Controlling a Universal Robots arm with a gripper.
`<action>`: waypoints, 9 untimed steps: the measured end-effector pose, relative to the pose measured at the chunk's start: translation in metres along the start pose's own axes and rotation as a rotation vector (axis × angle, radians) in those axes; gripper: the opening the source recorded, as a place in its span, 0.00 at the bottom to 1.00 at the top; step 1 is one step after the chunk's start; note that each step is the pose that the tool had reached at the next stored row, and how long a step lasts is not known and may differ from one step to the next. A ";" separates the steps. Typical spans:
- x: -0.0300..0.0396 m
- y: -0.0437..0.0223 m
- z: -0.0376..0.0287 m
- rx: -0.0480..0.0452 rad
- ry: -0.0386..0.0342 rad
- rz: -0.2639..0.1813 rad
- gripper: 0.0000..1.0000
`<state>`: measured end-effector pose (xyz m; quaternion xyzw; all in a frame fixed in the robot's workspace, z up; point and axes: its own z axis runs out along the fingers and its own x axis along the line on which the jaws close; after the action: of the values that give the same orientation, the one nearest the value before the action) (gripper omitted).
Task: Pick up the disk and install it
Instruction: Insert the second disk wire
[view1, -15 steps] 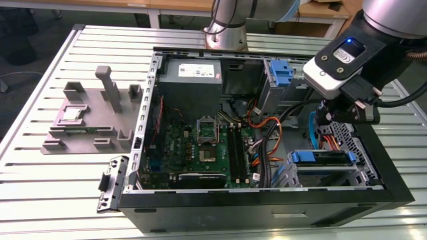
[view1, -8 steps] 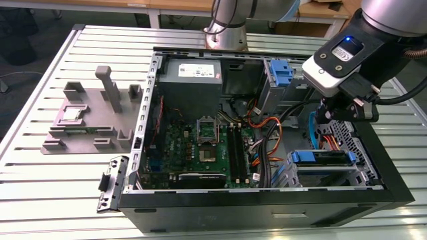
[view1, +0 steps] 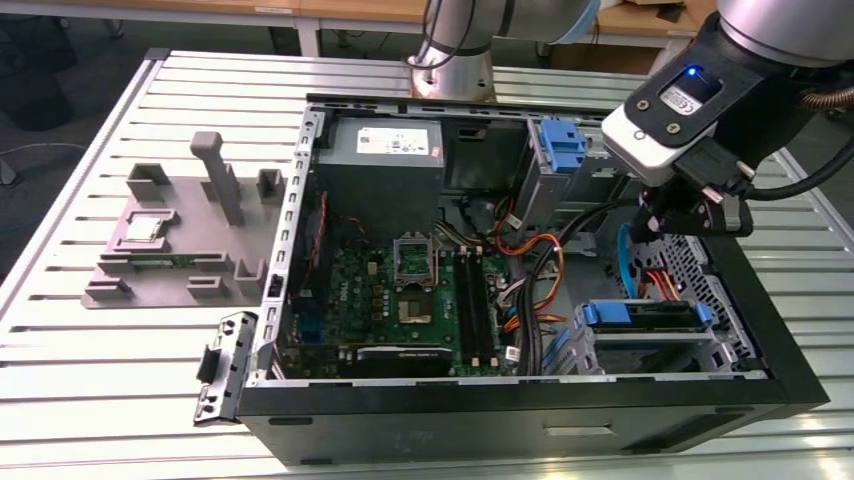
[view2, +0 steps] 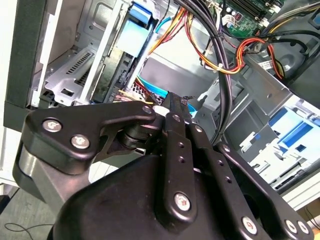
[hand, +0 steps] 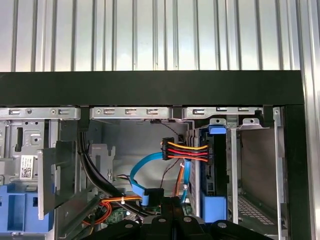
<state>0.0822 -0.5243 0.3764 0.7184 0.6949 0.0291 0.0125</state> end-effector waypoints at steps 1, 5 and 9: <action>0.0010 0.0000 -0.0002 0.0000 0.0001 0.000 0.10; 0.0047 0.0000 -0.0028 0.0000 -0.0001 0.000 0.10; 0.0085 0.0001 -0.0051 0.0000 -0.0001 0.000 0.10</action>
<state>0.0822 -0.5160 0.3817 0.7186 0.6947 0.0291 0.0125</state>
